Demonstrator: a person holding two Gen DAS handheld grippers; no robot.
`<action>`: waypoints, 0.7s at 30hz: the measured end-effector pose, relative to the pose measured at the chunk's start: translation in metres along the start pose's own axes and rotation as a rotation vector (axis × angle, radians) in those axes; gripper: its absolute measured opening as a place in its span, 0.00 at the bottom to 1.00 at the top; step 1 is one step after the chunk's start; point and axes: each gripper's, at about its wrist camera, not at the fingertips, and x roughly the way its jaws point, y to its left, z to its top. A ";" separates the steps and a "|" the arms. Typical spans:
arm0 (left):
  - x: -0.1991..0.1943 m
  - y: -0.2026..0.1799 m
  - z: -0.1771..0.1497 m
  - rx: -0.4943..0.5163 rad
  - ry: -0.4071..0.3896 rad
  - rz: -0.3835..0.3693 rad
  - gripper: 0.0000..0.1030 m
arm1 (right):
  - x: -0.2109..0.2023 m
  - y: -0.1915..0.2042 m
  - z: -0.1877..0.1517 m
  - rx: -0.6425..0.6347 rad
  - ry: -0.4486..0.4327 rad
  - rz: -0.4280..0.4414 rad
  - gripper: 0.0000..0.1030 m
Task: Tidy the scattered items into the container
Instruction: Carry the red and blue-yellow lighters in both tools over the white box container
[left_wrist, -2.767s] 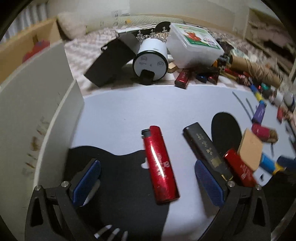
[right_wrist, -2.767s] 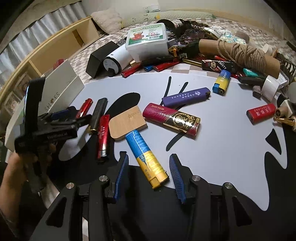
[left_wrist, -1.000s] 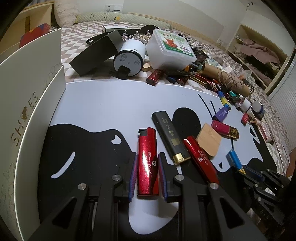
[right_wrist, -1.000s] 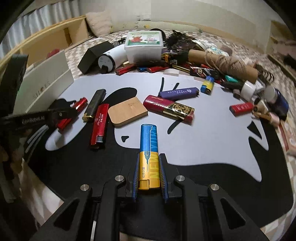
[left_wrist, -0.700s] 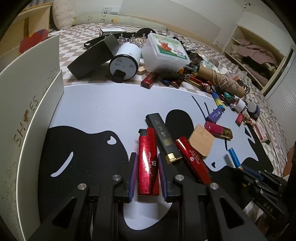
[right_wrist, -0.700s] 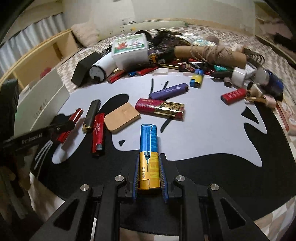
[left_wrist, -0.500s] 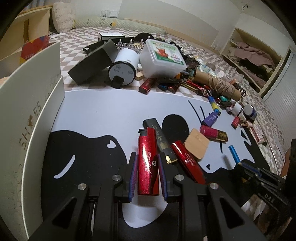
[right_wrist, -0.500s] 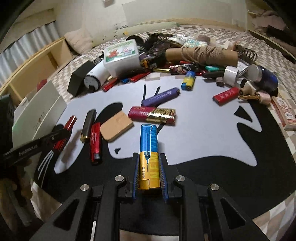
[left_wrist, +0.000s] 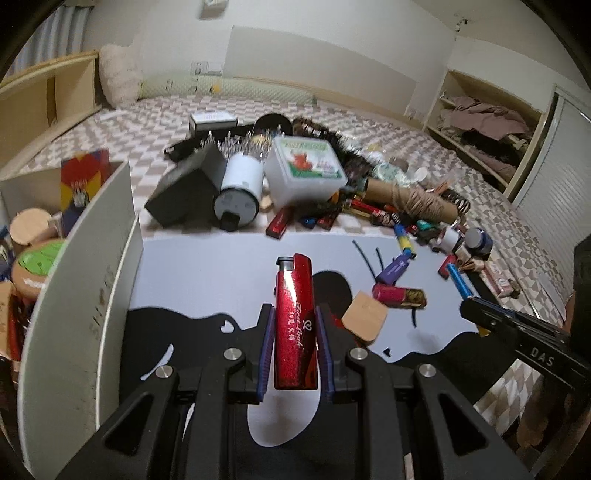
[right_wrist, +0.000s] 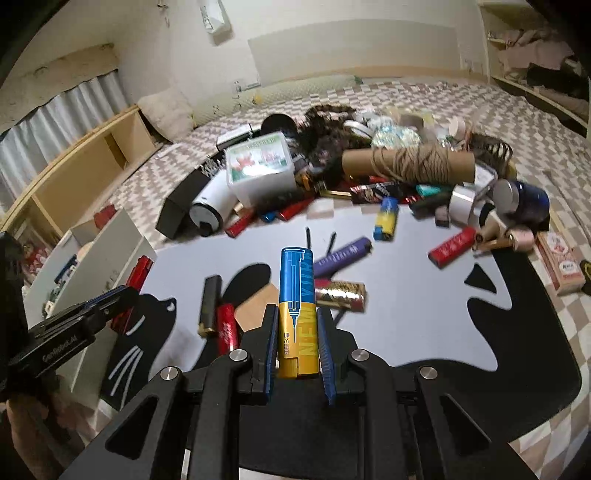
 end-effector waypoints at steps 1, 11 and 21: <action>-0.003 0.000 0.002 0.003 -0.009 0.000 0.22 | -0.002 0.003 0.002 -0.005 -0.006 0.002 0.21; -0.043 0.007 0.019 0.000 -0.104 -0.010 0.22 | -0.017 0.030 0.020 -0.062 -0.049 0.031 0.21; -0.086 0.028 0.031 -0.016 -0.206 0.032 0.22 | -0.028 0.060 0.041 -0.096 -0.097 0.077 0.21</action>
